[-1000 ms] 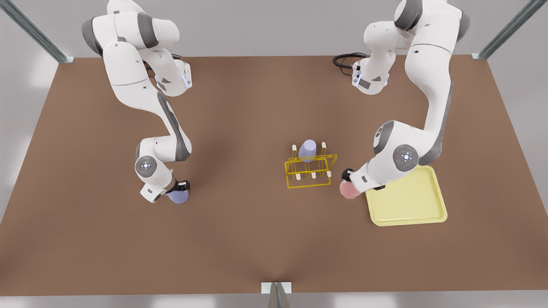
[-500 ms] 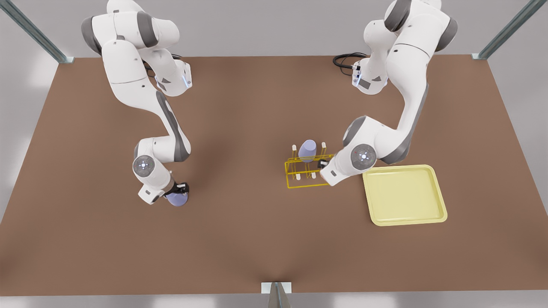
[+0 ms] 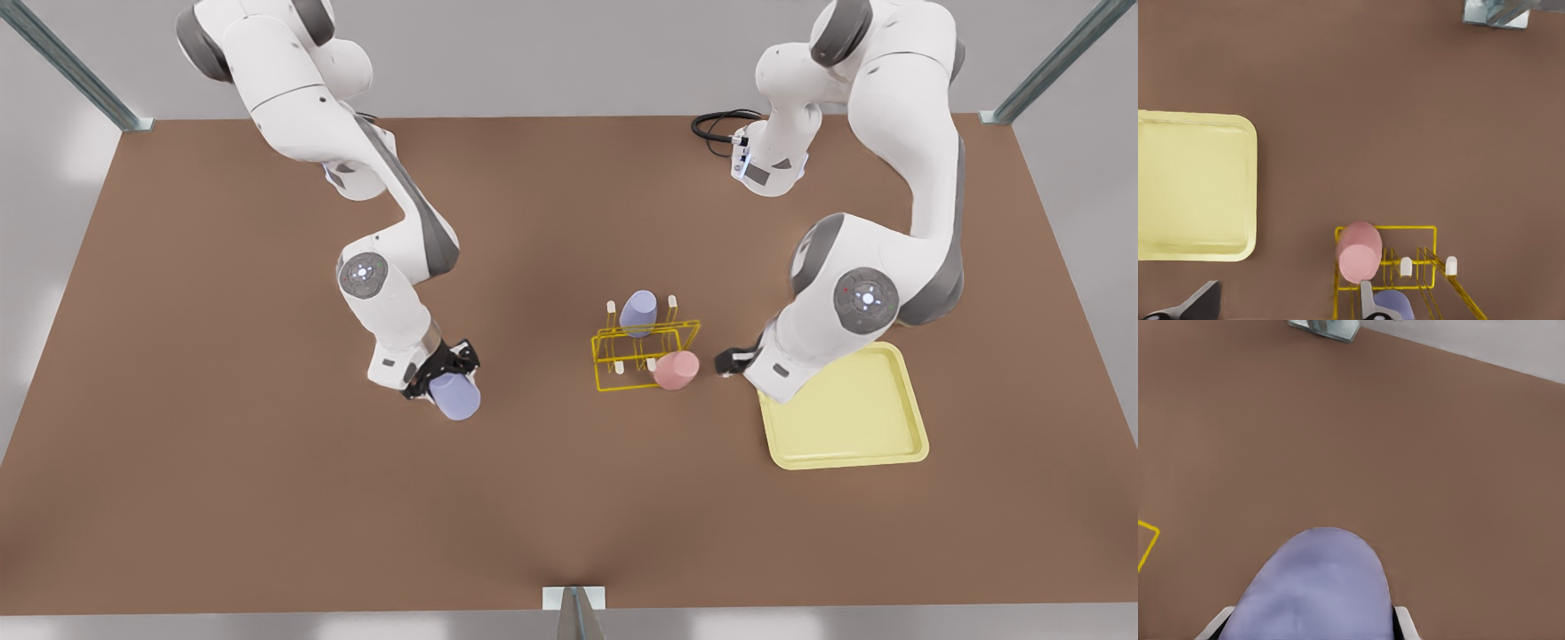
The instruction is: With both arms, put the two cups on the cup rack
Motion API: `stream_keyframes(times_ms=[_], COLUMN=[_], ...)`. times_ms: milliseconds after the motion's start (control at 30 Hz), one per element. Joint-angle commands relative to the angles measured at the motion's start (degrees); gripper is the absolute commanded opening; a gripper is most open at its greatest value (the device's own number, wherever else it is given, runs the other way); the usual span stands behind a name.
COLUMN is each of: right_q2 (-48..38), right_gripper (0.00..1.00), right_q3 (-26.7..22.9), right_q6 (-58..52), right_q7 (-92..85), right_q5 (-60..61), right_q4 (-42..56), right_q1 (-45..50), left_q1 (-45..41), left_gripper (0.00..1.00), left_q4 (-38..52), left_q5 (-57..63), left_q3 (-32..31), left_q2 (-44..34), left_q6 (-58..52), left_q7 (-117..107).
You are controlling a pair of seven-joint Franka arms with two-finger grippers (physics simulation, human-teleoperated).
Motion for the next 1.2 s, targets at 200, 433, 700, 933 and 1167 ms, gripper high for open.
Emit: stream_keyframes(times_ms=[200,433,700,933,1167], right_q2=[8.5,14.1,20.0,21.5,23.7], right_gripper=[0.86,0.86,0.86,0.86,0.86], right_q3=[7.1,13.3,17.7,19.4,20.2], right_q6=[-0.2,0.5,0.6,0.5,0.6], right_q7=[-0.3,-0.3,-0.3,-0.4,-0.4], right_q5=[3.4,4.3,4.3,4.2,4.2], right_q4=[12.3,17.6,22.7,22.9,24.7], right_q1=[0.6,0.7,0.9,1.1,1.8], left_q1=[-8.2,-8.2,-8.0,-8.0,-8.0], left_gripper=[1.0,1.0,1.0,1.0,1.0], left_q4=[-8.5,-8.1,-8.2,-8.3,-8.2], left_q5=[3.7,2.4,2.0,2.0,2.0], left_q3=[14.7,14.5,14.5,14.5,14.5], left_q2=[-11.7,-10.7,-10.1,-10.1,-10.1], left_q6=[-7.7,-9.6,-9.8,-10.1,-10.6], left_q7=[30.5,30.5,30.6,30.6,30.5])
